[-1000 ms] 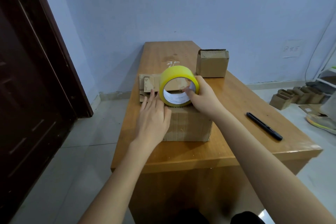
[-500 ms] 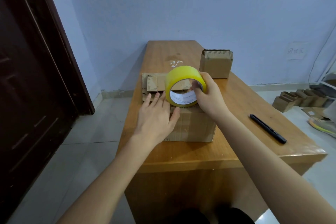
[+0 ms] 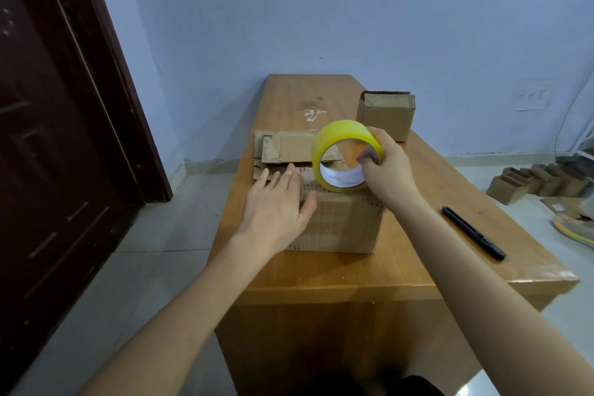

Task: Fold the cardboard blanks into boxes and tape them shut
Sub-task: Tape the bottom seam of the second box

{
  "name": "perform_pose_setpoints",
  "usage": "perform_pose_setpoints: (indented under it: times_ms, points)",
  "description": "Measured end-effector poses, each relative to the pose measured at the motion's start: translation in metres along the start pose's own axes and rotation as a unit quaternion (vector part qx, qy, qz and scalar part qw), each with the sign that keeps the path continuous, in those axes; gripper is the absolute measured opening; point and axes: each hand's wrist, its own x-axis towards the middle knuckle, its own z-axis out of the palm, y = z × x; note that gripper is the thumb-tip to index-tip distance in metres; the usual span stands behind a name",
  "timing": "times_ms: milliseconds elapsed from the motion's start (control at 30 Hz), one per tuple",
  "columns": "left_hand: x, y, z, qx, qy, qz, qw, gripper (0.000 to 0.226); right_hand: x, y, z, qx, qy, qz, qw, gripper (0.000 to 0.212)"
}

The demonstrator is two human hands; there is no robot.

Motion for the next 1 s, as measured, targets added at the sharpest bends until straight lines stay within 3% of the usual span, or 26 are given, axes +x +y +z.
perform_pose_setpoints:
  times_ms: [100,233,367,433,500,667,767,833,867,933,967,1000]
  points:
    - [0.000,-0.001,0.003,-0.050,-0.005,-0.010,0.999,0.062,0.003,0.006,-0.007,0.009,-0.014,0.002,1.000,0.032]
    - [-0.005,0.008,0.008,-0.157,0.008,-0.056,0.986,0.063,-0.011,0.022,0.003,0.038,-0.058,0.030,0.997,0.024]
    - [-0.006,0.013,0.009,-0.078,0.027,-0.070,0.994,0.082,-0.008,0.020,0.004,0.021,-0.039,0.025,0.999,0.010]
    - [-0.003,0.012,0.005,-0.041,0.016,-0.062,0.997,0.074,-0.002,0.014,0.000,-0.015,-0.062,0.001,0.998,0.004]
    - [-0.004,0.012,0.001,-0.024,0.002,-0.060,0.998,0.067,0.001,0.014,-0.003,-0.021,-0.066,-0.009,0.998,0.012]
    - [-0.005,0.013,-0.004,-0.018,-0.020,-0.055,0.998,0.067,-0.003,0.025,-0.006,0.119,0.071,0.088,0.986,0.008]
    - [-0.003,0.012,-0.004,-0.028,-0.022,-0.055,0.998,0.067,-0.006,0.028,-0.004,0.095,0.075,0.079,0.989,0.012]
    - [-0.005,0.011,-0.002,-0.129,-0.044,-0.061,0.989,0.068,-0.008,0.030,-0.005,0.099,0.064,0.072,0.990,0.007]
    - [-0.005,0.010,-0.002,-0.245,-0.071,-0.077,0.964,0.068,-0.008,0.031,-0.006,0.103,0.058,0.067,0.991,0.008]
    - [-0.006,0.009,-0.010,-0.519,-0.100,-0.145,0.836,0.068,-0.007,0.032,-0.010,0.099,0.044,0.061,0.992,0.008]
    - [-0.006,0.008,-0.013,-0.599,-0.079,-0.171,0.778,0.069,-0.006,0.032,-0.010,0.092,0.036,0.055,0.994,0.008]
    - [-0.007,0.007,-0.018,-0.626,-0.048,-0.178,0.758,0.071,-0.005,0.031,-0.011,0.086,0.029,0.051,0.995,0.010]
